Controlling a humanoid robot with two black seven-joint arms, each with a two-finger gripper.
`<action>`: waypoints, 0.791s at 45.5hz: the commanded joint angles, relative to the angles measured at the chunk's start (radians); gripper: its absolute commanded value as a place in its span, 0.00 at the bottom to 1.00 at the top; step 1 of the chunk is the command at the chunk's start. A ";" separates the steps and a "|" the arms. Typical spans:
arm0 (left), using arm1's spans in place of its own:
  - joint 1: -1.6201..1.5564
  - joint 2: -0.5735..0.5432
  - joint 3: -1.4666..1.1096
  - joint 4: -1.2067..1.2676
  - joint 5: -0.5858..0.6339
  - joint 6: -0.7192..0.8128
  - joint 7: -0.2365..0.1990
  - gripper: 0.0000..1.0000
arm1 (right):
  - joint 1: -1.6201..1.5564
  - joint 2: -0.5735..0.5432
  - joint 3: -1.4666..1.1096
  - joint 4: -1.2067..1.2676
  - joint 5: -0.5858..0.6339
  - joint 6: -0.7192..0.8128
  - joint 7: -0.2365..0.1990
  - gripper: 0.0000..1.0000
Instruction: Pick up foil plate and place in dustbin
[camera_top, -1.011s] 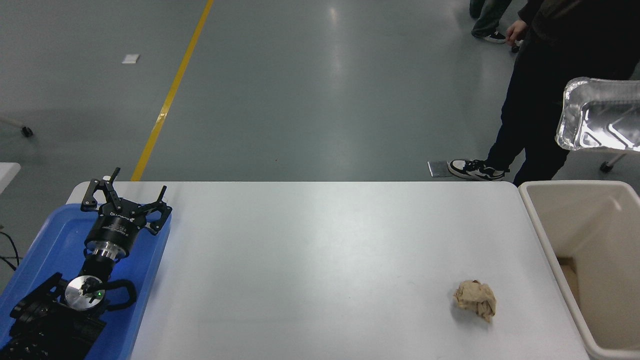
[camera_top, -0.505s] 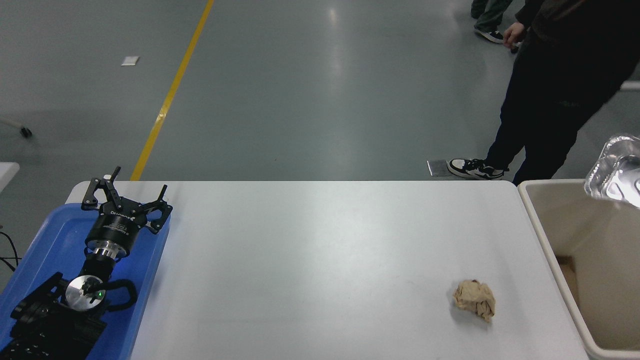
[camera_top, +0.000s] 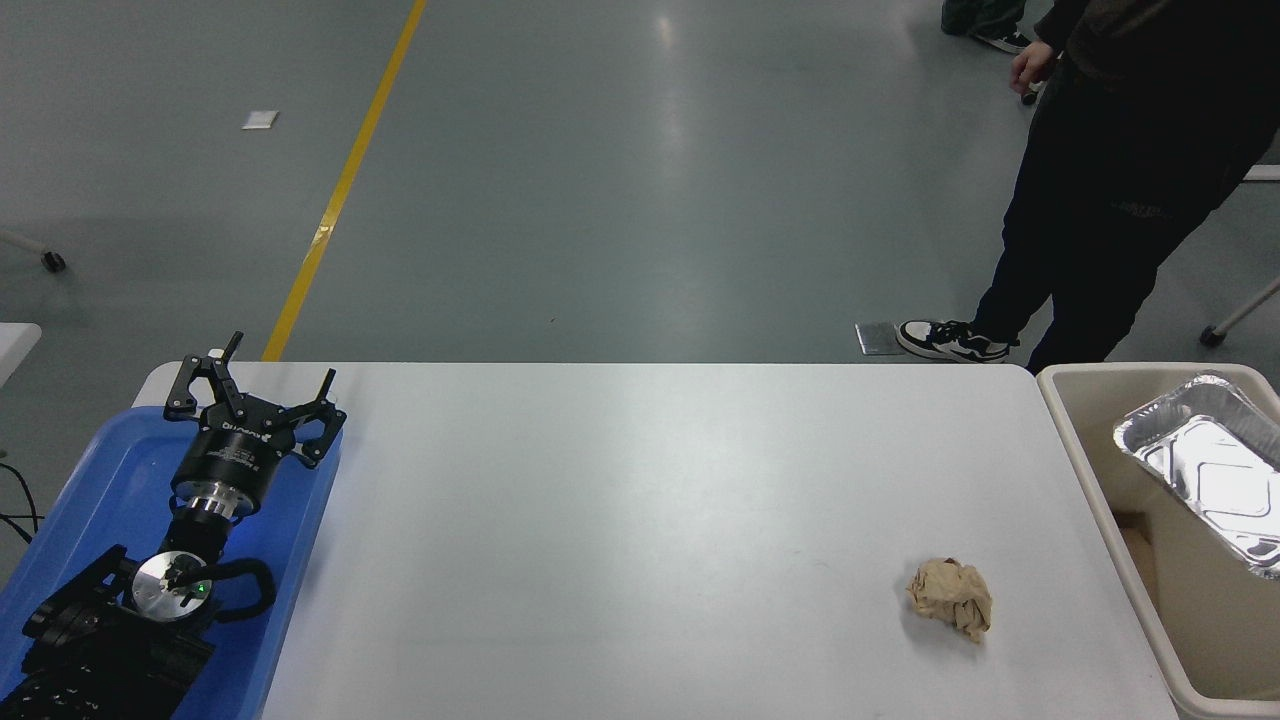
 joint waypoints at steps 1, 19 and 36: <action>0.000 0.000 0.000 0.000 0.000 0.000 0.000 0.99 | -0.008 0.016 0.064 -0.002 0.003 -0.001 -0.005 1.00; -0.002 0.000 0.003 -0.002 0.000 0.000 0.000 0.99 | 0.524 -0.173 -0.031 0.455 -0.515 0.016 0.003 1.00; -0.002 0.001 0.003 -0.002 0.002 0.000 0.003 0.99 | 1.210 -0.079 -0.358 0.932 -0.618 0.287 0.005 1.00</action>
